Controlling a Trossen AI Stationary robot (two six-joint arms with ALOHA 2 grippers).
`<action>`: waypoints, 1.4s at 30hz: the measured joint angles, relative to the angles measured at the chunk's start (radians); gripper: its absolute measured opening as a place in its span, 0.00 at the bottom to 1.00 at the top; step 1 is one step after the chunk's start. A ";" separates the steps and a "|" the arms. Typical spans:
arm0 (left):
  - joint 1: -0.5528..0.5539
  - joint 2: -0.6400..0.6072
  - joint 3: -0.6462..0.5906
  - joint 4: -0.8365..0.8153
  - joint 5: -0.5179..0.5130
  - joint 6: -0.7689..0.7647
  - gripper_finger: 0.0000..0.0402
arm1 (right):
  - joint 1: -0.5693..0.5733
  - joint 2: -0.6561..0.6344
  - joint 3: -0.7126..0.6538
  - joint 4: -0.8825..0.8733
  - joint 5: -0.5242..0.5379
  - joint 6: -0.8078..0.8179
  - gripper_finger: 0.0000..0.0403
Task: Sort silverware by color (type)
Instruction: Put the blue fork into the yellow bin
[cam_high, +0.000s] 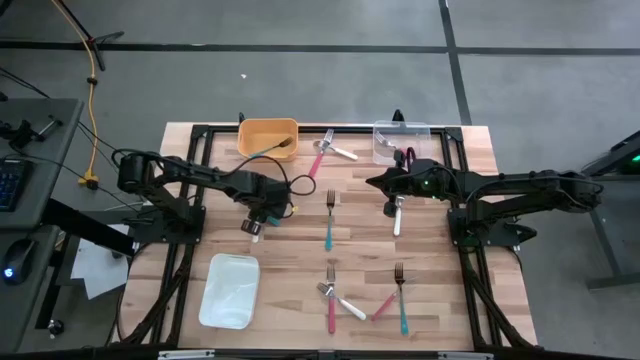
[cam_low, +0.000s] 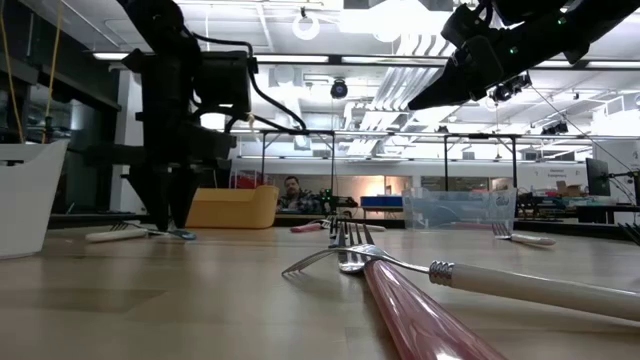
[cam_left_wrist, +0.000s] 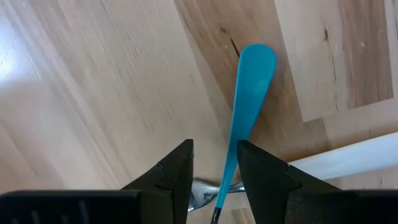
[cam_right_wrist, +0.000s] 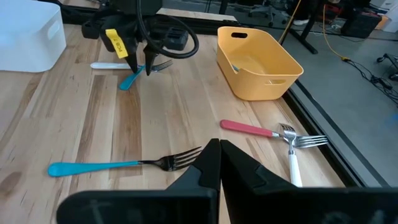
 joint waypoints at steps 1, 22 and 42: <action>-0.002 -0.005 -0.001 0.001 -0.001 0.000 0.30 | 0.000 0.000 0.000 0.000 0.000 0.000 0.00; -0.027 -0.027 0.081 -0.101 0.003 -0.066 0.34 | 0.000 0.000 0.000 -0.003 0.004 -0.001 0.00; -0.021 -0.018 -0.006 0.005 -0.051 -0.045 0.27 | 0.000 0.000 0.000 -0.003 0.002 -0.001 0.00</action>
